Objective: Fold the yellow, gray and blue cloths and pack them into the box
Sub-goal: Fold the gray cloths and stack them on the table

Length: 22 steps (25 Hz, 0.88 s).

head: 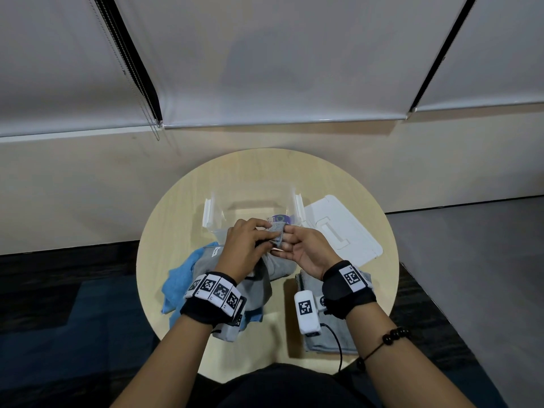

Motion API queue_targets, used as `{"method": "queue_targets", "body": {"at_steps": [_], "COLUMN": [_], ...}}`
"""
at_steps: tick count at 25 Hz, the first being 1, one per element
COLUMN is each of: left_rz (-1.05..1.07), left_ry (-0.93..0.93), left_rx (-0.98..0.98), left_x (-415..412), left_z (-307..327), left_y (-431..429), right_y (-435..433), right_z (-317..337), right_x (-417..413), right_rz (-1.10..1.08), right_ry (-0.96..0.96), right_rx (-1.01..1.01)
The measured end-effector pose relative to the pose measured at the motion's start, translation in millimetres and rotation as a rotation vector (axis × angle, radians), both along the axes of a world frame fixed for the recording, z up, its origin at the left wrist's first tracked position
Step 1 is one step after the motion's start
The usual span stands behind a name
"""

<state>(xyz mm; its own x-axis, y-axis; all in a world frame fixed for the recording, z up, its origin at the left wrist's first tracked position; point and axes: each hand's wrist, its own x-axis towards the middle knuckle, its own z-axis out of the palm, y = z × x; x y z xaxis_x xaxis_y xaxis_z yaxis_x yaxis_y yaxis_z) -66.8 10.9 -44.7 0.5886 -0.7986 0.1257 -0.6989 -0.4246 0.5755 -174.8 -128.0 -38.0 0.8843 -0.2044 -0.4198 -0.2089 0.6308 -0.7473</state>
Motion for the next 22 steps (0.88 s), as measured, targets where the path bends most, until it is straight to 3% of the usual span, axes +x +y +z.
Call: {"method": "queue_targets", "body": {"at_steps": [4, 8, 10, 13, 16, 22], "left_rz": [0.133, 0.139, 0.098, 0.065, 0.143, 0.25], "left_ry": [0.122, 0.402, 0.477, 0.557, 0.514, 0.472], "left_rx": [-0.275, -0.583, -0.699, -0.82, -0.919, -1.029], "left_x": [-7, -7, -5, 2, 19, 30], "left_z": [16, 57, 80, 107, 120, 126], "left_y": [0, 4, 6, 13, 25, 30], "right_y": [-4, -9, -8, -10, -19, -22], "right_z": [-5, -18, -18, 8, 49, 118], "right_x": [1, -4, -5, -2, -1, -2], "right_rz": [-0.014, -0.151, -0.141, -0.161, -0.246, -0.336], "right_ry": [0.089, 0.249, 0.155, -0.14, -0.365, -0.524], "right_rx": [-0.184, -0.464, -0.498, -0.458, -0.394, -0.582]}}
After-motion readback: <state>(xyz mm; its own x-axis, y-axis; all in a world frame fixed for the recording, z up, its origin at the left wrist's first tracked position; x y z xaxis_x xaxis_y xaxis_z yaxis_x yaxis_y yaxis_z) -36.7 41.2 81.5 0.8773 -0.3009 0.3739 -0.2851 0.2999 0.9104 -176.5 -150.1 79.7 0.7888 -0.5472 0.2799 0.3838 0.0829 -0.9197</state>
